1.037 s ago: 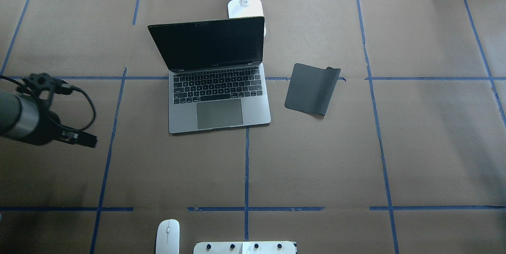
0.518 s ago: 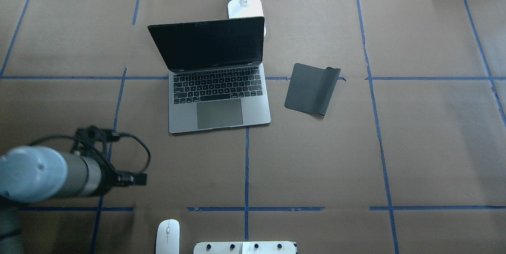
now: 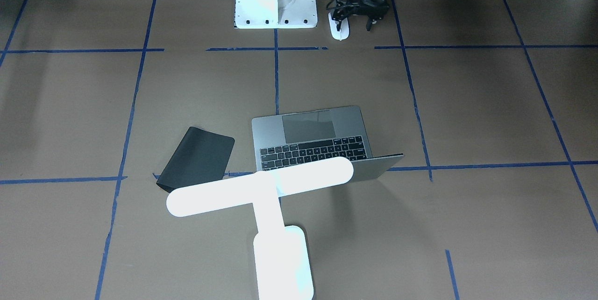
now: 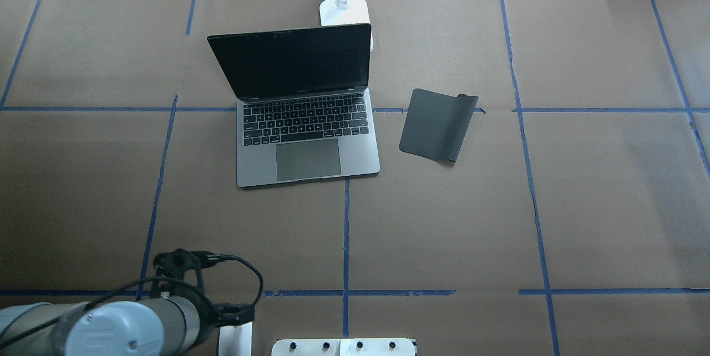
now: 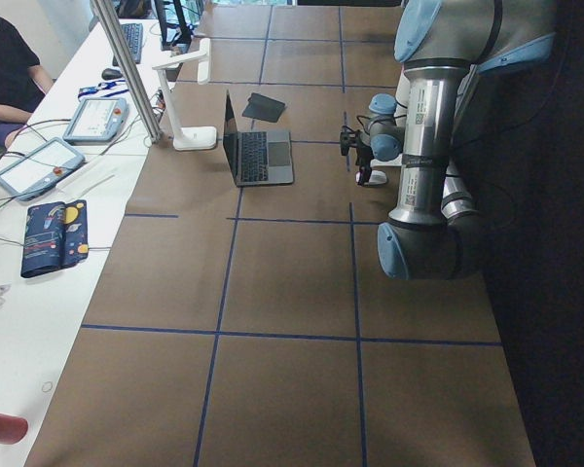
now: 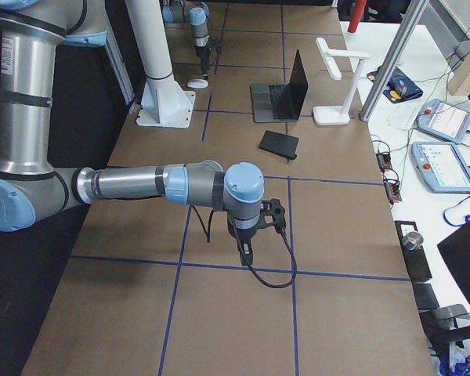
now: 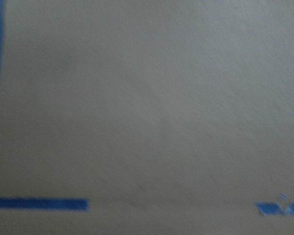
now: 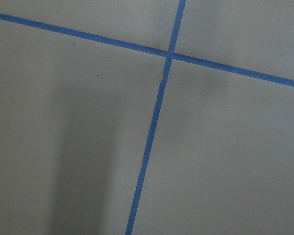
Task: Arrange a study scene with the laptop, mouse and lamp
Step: 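Reach the left gripper down to the white mouse and grasp it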
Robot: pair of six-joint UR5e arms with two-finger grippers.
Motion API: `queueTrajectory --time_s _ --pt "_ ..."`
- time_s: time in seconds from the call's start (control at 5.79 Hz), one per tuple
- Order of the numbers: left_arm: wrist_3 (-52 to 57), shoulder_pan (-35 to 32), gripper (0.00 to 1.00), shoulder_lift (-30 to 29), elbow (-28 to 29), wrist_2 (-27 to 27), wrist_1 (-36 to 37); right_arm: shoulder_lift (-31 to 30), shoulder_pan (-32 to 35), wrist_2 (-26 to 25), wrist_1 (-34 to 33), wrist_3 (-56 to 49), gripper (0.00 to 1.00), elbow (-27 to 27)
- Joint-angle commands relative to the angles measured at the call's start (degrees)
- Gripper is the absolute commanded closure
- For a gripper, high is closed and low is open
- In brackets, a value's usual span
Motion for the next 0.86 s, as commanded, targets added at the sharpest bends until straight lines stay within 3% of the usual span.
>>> queueTrajectory --time_s 0.0,0.69 --pt "-0.5 5.5 0.00 -3.0 0.8 0.4 3.6 0.0 0.1 0.1 0.1 0.0 0.00 0.1" --pt "-0.1 4.8 0.00 -2.9 1.1 0.6 3.6 0.0 0.1 0.1 0.1 0.0 0.00 0.1"
